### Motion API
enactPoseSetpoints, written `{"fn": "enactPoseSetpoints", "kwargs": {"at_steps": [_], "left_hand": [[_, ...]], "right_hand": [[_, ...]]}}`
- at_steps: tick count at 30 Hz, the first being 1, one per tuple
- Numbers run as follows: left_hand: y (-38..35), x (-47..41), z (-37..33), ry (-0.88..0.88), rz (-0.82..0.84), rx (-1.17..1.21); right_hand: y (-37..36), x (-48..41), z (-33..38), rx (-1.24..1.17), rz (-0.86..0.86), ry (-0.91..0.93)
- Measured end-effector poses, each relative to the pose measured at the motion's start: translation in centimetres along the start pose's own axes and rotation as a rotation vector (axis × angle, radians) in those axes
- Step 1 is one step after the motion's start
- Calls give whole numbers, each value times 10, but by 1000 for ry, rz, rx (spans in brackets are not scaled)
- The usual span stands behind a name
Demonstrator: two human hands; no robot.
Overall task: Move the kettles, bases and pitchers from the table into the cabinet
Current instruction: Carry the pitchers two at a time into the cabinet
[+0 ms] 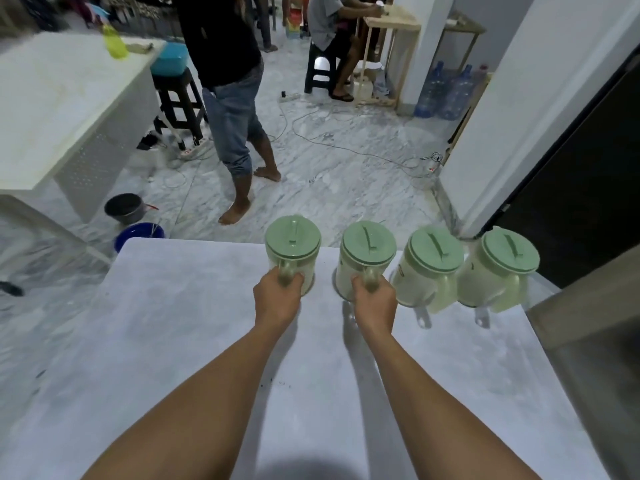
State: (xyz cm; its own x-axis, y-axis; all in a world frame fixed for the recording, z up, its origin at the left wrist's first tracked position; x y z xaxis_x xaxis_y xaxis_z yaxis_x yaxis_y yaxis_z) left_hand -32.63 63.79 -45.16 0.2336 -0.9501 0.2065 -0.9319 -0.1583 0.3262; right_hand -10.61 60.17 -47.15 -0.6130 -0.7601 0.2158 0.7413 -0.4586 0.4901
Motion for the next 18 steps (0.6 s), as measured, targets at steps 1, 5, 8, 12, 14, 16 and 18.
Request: {"fn": "enactPoseSetpoints", "kwargs": {"at_steps": [1, 5, 8, 12, 14, 16, 18], "left_hand": [[0, -1, -2, -7, -22, 6], [4, -3, -7, -31, -92, 40], [11, -5, -14, -52, -134, 68], [24, -4, -30, -76, -165, 99], [32, -3, -43, -82, -174, 134], [42, 1, -61, -99, -181, 160], [53, 8, -81, -122, -185, 177]], "right_hand": [[-2, -2, 0, -15, -6, 6], [-3, -5, 6, -36, -44, 30], [1, -2, 17, -35, -53, 45], [8, 2, 32, -40, -38, 73], [14, 7, 45, -42, -35, 88], [24, 17, 62, -40, -41, 110], [34, 29, 79, -40, -49, 130]]}}
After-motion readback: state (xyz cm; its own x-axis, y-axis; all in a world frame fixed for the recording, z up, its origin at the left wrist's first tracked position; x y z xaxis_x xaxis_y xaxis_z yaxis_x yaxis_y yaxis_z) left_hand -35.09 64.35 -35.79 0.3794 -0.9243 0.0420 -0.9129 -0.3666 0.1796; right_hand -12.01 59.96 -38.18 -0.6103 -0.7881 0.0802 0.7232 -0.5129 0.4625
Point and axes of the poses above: each hand's wrist, its own x-axis away from the middle knuckle, its own y-axis out of the back of the hand, z = x × y, the point moved 7 cm from there along -x, towards the middle knuckle, and after that the axes turned 9 degrees about x, right-handed, at the moved point
